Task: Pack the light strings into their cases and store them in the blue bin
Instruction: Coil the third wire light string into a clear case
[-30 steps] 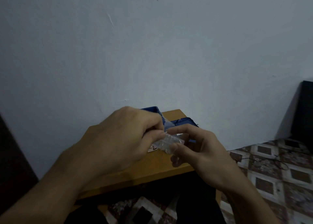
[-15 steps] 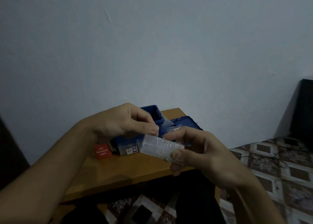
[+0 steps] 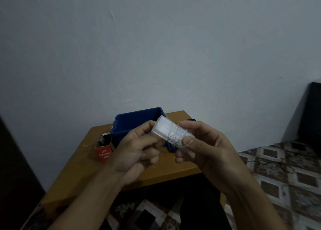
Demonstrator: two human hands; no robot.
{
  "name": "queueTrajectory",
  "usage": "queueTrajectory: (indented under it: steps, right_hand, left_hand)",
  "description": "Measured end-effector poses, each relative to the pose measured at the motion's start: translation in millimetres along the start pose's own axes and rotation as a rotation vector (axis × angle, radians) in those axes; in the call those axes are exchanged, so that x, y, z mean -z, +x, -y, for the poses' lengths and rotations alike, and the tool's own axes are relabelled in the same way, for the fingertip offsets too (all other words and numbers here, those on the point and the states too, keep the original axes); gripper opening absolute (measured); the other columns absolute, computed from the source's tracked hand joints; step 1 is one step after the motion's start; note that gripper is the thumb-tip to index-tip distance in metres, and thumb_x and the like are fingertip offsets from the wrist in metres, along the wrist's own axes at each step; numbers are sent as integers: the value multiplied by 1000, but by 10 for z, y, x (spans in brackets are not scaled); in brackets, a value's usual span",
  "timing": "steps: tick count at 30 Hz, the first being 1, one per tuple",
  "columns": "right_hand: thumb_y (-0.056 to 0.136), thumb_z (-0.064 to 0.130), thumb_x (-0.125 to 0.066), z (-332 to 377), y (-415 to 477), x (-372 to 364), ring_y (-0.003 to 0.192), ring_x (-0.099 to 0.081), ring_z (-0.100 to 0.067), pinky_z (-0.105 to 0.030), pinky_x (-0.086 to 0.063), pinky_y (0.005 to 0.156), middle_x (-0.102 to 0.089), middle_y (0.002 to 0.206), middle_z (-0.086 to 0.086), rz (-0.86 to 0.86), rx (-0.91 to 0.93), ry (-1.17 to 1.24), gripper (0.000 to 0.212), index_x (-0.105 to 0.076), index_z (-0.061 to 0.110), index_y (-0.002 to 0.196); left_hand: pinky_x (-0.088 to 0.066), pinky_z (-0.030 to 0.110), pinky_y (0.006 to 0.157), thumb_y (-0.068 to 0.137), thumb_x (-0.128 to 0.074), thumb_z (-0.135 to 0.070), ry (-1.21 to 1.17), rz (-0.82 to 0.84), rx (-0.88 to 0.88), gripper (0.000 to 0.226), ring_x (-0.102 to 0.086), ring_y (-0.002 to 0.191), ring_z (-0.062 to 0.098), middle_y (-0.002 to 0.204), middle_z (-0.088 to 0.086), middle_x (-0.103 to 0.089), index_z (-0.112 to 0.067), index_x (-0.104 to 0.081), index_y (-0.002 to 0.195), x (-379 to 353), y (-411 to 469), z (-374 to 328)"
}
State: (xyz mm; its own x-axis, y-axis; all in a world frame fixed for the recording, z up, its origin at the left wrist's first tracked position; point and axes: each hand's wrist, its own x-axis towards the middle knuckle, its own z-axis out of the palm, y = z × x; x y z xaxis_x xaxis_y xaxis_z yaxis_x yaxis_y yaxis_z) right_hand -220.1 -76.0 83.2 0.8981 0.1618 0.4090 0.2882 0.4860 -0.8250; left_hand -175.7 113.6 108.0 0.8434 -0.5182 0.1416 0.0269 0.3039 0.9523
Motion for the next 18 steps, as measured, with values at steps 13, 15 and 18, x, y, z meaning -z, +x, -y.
queueTrajectory:
  steps: [13, 15, 18]
  right_hand:
    - [94, 13, -64, -57, -16, -65, 80, -71, -32, -41, -61, 75, -59, 95, -21, -17, 89, -378, 43, -63, 33, 132]
    - [94, 17, -65, -58, -7, -49, 81, -72, -31, -41, -62, 75, -60, 97, -21, -1, 84, -421, 39, -64, 31, 131]
    - [92, 17, -66, -73, 5, -29, 79, -72, -32, -41, -61, 74, -59, 98, -26, -14, 78, -413, 35, -66, 28, 125]
  left_hand:
    - [-26, 20, 44, 81, -66, -29, 233, -228, -261, 25, -26, 47, 12, 65, 13, -35, -7, -69, 71, -95, -136, 121]
    - [-28, 19, 45, 83, -64, -32, 316, -233, -277, 28, -26, 48, 13, 61, 11, -33, -7, -70, 72, -93, -150, 109]
    - [-29, 23, 48, 88, -60, -34, 443, -239, -288, 33, -29, 49, 15, 53, 7, -35, -4, -69, 76, -83, -176, 97]
